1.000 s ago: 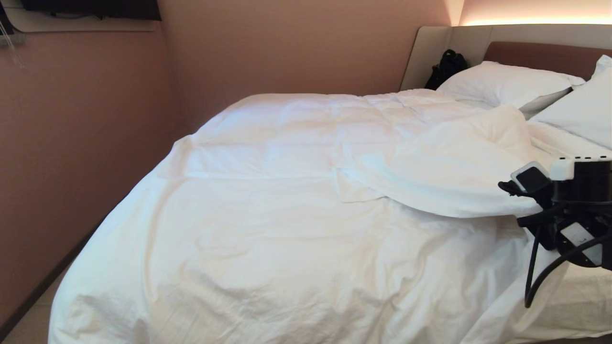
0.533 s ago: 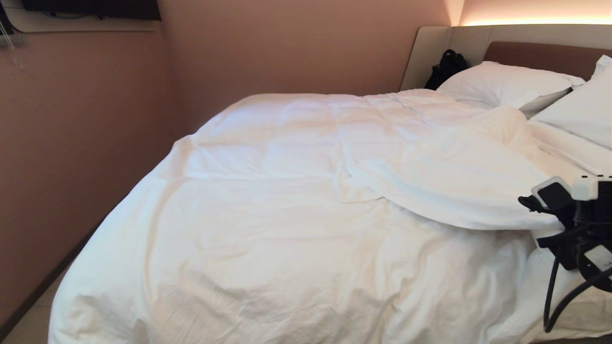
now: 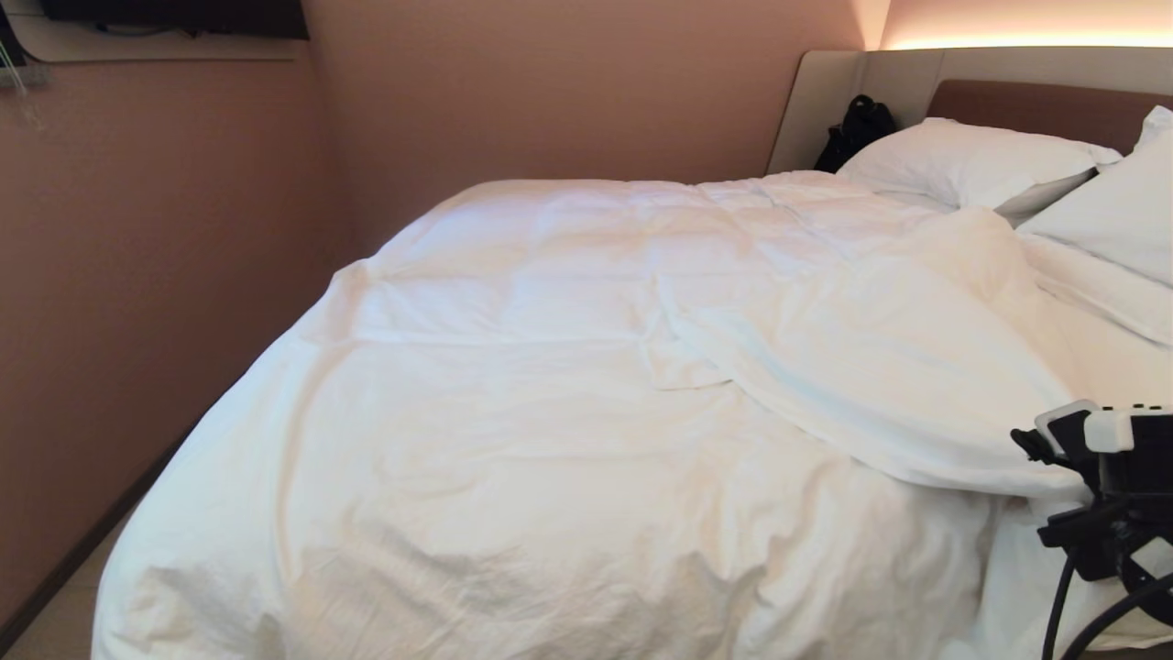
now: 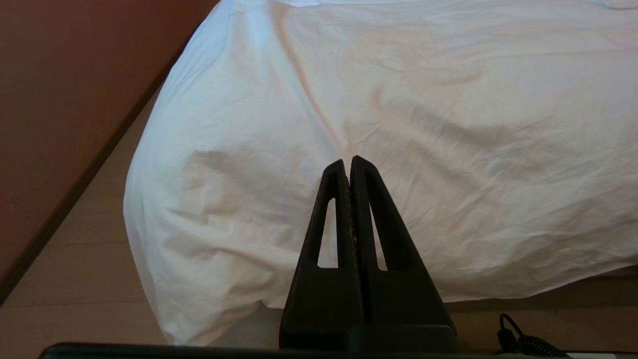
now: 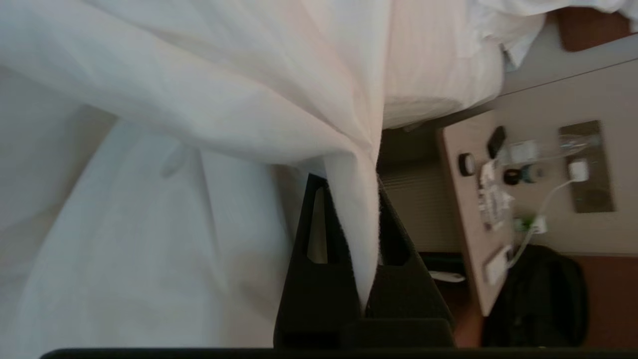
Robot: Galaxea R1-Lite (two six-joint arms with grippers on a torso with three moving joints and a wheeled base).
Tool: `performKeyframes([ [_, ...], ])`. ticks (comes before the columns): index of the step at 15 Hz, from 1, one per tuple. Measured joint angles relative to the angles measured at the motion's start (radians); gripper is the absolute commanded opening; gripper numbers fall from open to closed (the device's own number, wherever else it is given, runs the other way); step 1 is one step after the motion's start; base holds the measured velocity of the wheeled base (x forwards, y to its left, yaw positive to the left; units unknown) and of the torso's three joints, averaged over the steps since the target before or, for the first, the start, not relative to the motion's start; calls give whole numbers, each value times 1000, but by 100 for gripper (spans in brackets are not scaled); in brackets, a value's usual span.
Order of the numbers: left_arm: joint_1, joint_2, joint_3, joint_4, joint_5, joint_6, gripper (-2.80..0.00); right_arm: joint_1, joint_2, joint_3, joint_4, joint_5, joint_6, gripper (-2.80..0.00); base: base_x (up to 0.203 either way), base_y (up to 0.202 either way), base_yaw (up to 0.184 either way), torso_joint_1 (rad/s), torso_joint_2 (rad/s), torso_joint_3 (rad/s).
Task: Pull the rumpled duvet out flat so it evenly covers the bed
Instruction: Flatten the corners of the folded blanket
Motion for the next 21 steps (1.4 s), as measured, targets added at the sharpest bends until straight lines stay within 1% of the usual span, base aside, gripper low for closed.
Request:
performKeyframes([
  [4,0,0,0,0,0,0,-280,-17,66,58,-4,84,160,-280,0,0,0,0,0,0],
  [7,0,0,0,0,0,0,-280,-52,88,74,-4,145,249,-280,0,0,0,0,0,0],
  [8,0,0,0,0,0,0,-280,-61,91,76,-4,161,270,0,0,0,0,0,0,0],
  [10,0,0,0,0,0,0,-280,-70,94,82,2,189,299,0,0,0,0,0,0,0],
  [12,0,0,0,0,0,0,-280,-74,91,85,2,200,312,0,0,0,0,0,0,0],
  [15,0,0,0,0,0,0,-280,-73,68,85,1,212,310,0,0,0,0,0,0,0],
  [17,0,0,0,0,0,0,-280,-71,20,82,15,237,301,0,0,0,0,0,0,0],
  [21,0,0,0,0,0,0,-280,-20,-102,48,82,301,296,0,0,0,0,0,0,0],
])
